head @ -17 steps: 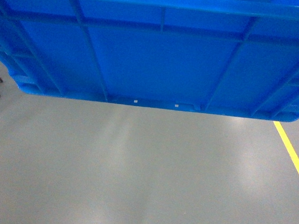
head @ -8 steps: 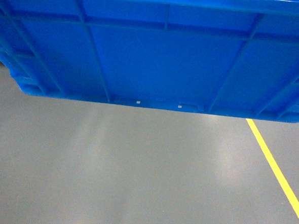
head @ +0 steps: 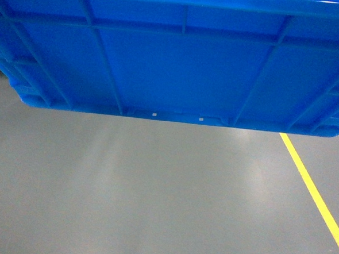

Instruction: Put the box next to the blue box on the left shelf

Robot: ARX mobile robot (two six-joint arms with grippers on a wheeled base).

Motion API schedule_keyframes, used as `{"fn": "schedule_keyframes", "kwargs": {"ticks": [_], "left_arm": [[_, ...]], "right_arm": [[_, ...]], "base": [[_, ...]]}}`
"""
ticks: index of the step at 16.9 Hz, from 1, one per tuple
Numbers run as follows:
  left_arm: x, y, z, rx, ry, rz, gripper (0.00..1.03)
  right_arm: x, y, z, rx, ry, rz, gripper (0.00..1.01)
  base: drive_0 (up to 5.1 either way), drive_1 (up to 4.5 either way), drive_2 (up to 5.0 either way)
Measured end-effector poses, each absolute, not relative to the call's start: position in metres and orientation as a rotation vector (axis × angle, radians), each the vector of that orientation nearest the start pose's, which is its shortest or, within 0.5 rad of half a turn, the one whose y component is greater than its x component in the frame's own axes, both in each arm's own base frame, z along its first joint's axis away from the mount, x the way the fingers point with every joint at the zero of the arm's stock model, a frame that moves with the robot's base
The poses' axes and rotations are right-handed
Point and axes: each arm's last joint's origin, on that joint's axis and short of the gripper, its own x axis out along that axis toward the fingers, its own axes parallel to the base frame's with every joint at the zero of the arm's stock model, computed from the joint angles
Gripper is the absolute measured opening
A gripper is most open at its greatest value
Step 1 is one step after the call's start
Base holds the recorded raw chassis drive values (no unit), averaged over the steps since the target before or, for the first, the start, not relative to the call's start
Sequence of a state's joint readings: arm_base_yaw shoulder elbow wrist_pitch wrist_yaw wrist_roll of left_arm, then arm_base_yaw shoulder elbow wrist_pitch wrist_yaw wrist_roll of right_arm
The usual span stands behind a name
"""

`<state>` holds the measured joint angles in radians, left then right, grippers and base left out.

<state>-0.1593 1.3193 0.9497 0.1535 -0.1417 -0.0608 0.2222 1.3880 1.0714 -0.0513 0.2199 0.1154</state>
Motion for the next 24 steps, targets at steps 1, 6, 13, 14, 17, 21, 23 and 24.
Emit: {"fn": "schedule_keyframes", "kwargs": {"ticks": [1, 6, 13, 14, 17, 21, 23, 24], "left_arm": [[0.2955, -0.0433, 0.3062, -0.027, 0.212, -0.011, 0.08], [0.2957, -0.0433, 0.3061, -0.028, 0.211, -0.011, 0.08], [0.2957, -0.0434, 0.3059, -0.03, 0.213, -0.011, 0.08], [0.2956, -0.0433, 0.3058, -0.03, 0.214, -0.011, 0.08], [0.2957, -0.0433, 0.3059, -0.03, 0.213, -0.011, 0.08], [0.2956, -0.0433, 0.3056, -0.03, 0.216, -0.011, 0.08], [0.2957, -0.0433, 0.3061, -0.03, 0.211, -0.01, 0.08], [0.2957, -0.0433, 0.3061, -0.028, 0.211, -0.011, 0.08]], "right_arm": [[0.3068, 0.0628, 0.309, 0.033, 0.361, -0.019, 0.2], [0.3068, 0.0628, 0.3091, 0.033, 0.36, -0.019, 0.2], [0.3069, 0.0629, 0.3092, 0.033, 0.358, -0.018, 0.2], [0.3069, 0.0629, 0.3092, 0.033, 0.359, -0.018, 0.2], [0.3069, 0.0629, 0.3092, 0.033, 0.359, -0.018, 0.2], [0.3068, 0.0629, 0.3092, 0.033, 0.359, -0.018, 0.2], [0.3069, 0.0629, 0.309, 0.033, 0.36, -0.017, 0.2], [0.3069, 0.0629, 0.309, 0.033, 0.36, -0.017, 0.2]], "base": [[-1.6, -1.64, -1.6], [-1.3, -0.47, -2.2], [-0.1, 4.22, -4.4], [-0.1, 4.23, -4.3], [-0.1, 4.23, -4.3], [0.0, 4.24, -4.3], [0.0, 4.26, -4.3], [0.0, 4.26, -4.3]]}}
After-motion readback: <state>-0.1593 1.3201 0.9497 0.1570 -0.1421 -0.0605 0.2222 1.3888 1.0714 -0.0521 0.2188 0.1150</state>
